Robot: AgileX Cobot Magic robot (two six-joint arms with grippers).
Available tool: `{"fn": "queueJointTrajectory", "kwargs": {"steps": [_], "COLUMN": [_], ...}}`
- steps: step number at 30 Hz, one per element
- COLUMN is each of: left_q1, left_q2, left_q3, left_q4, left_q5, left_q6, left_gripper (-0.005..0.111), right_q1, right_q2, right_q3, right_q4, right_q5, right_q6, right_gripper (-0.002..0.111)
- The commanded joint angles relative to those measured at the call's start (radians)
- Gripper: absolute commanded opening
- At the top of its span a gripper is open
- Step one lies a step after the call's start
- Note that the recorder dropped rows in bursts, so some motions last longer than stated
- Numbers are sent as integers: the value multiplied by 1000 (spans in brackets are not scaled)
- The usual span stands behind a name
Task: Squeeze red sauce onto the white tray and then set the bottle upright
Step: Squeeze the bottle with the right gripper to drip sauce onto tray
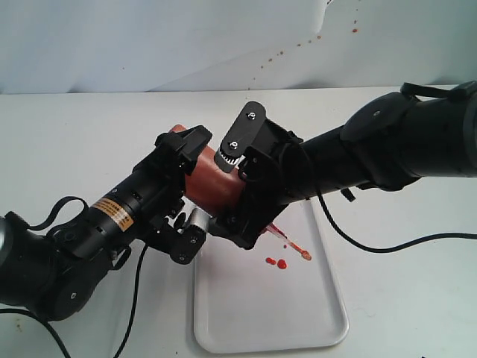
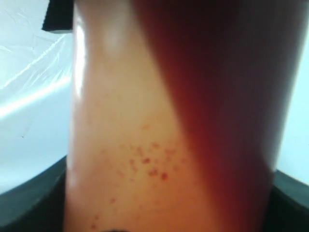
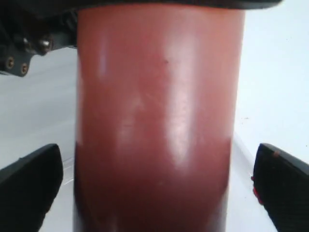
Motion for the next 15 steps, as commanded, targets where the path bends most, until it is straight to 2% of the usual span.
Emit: {"fn": "queueJointTrajectory", "kwargs": {"steps": [1,3,7,8,15], "left_q1": [-5,-5,-5,-5,-5], "left_q2": [-18,-18,-18,-18,-18], "left_q3": [-7,-7,-7,-7,-7], "left_q4": [0,0,0,0,0], "left_q5": [-68,-68,-68,-68,-68], "left_q6": [-27,-27,-27,-27,-27], "left_gripper": [0,0,0,0,0], "right_q1": [2,2,2,2,2], "right_q2": [1,1,1,1,1], "right_q3": [2,2,2,2,2], "right_q4": [20,20,9,9,11], "right_q5": [-19,-9,57,71,88], "right_q6": [5,5,5,5,7], "right_gripper": [80,62,11,1,0]}}
